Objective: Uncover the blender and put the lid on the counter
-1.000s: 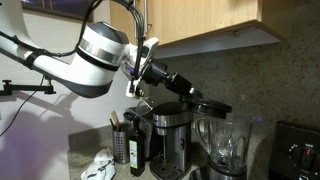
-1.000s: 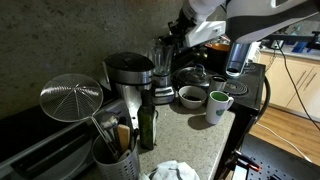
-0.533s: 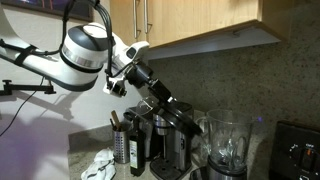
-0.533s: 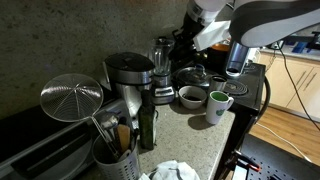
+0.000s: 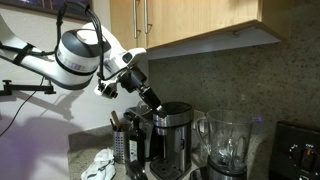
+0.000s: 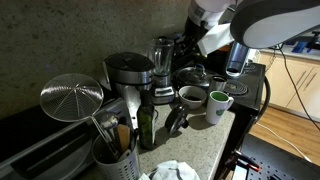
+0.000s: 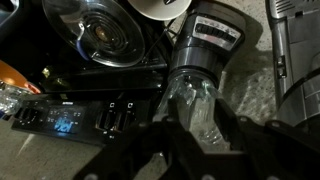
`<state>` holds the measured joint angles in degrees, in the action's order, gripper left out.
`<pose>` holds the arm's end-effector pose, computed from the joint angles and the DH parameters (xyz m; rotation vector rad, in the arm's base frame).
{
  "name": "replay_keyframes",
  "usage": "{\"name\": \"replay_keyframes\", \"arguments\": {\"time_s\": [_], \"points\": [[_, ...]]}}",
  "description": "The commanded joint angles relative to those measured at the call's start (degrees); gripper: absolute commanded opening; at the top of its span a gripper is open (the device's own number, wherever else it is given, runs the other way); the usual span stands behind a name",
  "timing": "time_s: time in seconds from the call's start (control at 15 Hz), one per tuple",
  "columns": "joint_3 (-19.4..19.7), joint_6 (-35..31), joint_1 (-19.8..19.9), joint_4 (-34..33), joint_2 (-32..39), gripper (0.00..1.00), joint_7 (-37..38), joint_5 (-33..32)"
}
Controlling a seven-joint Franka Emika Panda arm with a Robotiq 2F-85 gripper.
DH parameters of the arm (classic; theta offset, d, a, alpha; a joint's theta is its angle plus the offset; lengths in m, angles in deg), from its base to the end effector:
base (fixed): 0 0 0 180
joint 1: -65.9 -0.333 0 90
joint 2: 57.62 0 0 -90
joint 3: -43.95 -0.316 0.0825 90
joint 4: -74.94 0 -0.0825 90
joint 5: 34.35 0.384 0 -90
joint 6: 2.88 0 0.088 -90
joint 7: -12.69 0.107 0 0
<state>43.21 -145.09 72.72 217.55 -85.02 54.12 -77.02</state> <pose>0.4348 -0.0432 0.5062 2.5615 -0.4353 0.8168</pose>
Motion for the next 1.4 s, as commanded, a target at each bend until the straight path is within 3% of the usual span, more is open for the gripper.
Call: {"name": "replay_keyframes", "arguments": {"time_s": [0.0, 0.07, 0.2, 0.47, 0.73, 1.0, 1.33], "points": [[-1.7, 0.82, 1.18, 1.17, 0.91, 0.27, -1.88, 1.68], [-1.73, 0.75, 1.16, 1.27, 1.33, 0.68, -1.89, 1.81], [-1.77, 0.92, 1.19, 0.62, 2.55, 0.68, -1.92, 1.94], [-1.48, 1.5, 0.92, -0.95, 4.41, 0.97, -2.62, 3.09], [-0.73, 4.44, -0.31, -3.47, 6.28, 1.0, -9.73, 10.38], [-0.8, 11.56, -0.29, -7.73, 8.33, 1.0, -19.18, 19.34], [-0.52, 21.41, -0.48, -13.53, 11.11, 1.0, -24.61, 23.7]]}}
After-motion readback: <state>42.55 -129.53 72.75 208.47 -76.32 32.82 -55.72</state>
